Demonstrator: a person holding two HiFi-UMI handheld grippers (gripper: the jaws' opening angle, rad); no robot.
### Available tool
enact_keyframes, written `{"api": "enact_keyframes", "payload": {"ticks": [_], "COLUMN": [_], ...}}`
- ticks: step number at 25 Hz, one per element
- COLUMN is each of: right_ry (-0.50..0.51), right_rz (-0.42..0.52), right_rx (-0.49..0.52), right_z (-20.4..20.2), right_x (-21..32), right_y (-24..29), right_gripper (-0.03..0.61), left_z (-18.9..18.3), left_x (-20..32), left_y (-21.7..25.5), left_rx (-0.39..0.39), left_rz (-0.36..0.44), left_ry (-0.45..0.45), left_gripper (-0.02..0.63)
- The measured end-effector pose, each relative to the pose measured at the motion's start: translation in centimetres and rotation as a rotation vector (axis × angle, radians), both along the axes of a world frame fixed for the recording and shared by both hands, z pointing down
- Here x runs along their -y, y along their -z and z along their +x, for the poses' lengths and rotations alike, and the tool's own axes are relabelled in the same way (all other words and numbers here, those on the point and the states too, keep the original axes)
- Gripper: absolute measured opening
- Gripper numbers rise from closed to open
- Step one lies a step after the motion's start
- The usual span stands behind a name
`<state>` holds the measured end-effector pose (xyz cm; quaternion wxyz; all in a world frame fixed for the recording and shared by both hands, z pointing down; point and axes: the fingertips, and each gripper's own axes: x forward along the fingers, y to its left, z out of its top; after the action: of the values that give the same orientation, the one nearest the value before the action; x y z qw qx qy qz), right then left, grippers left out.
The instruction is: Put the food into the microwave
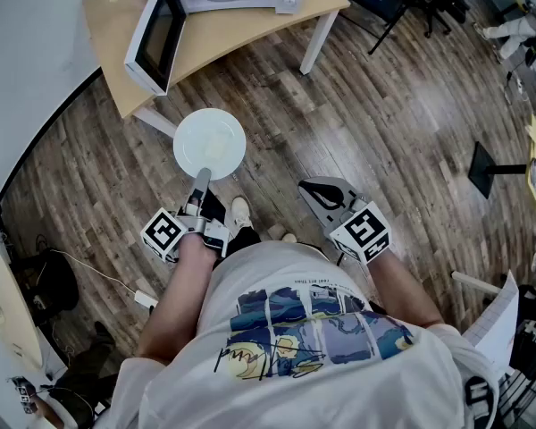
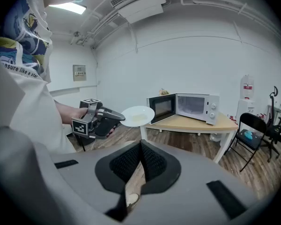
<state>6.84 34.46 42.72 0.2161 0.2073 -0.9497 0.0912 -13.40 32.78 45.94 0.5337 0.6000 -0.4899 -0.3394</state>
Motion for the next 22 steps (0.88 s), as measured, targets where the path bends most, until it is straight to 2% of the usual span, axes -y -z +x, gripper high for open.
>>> {"api": "enact_keyframes", "payload": {"ticks": [3, 8, 11, 16, 18, 22], "right_ry": [0.002, -0.014, -0.041, -0.071, -0.067, -0.031], "right_rz": [0.004, 0.003, -0.013, -0.037, -0.044, -0.018], "right_rx": [-0.009, -0.018, -0.01, 0.001, 0.007, 0.006], "right_z": [-2.2, -7.5, -8.9, -7.8, -7.2, -5.7], "right_x": [0.9, 4.8, 6.2, 9.7, 12.1, 17.5], "right_y": [0.1, 0.7, 0.8, 0.3, -0.1, 0.0], "right_gripper": [0.006, 0.006, 0.006, 0.016, 0.058, 0.06], "left_z": [-1.1, -4.8, -5.7, -4.9, -4.3, -3.0], "left_x": [1.3, 6.2, 8.5, 12.1, 14.2, 18.6], "left_y": [-0.2, -0.5, -0.8, -1.7, -2.2, -2.0], "left_rx": [-0.011, 0.001, -0.006, -0.027, -0.03, -0.043], "left_rz": [0.004, -0.019, -0.015, -0.018, -0.027, -0.023], "left_ry": [-0.026, -0.078, -0.099, -0.094, -0.093, -0.069], "left_gripper": [0.018, 0.018, 0.018, 0.018, 0.019, 0.02]}}
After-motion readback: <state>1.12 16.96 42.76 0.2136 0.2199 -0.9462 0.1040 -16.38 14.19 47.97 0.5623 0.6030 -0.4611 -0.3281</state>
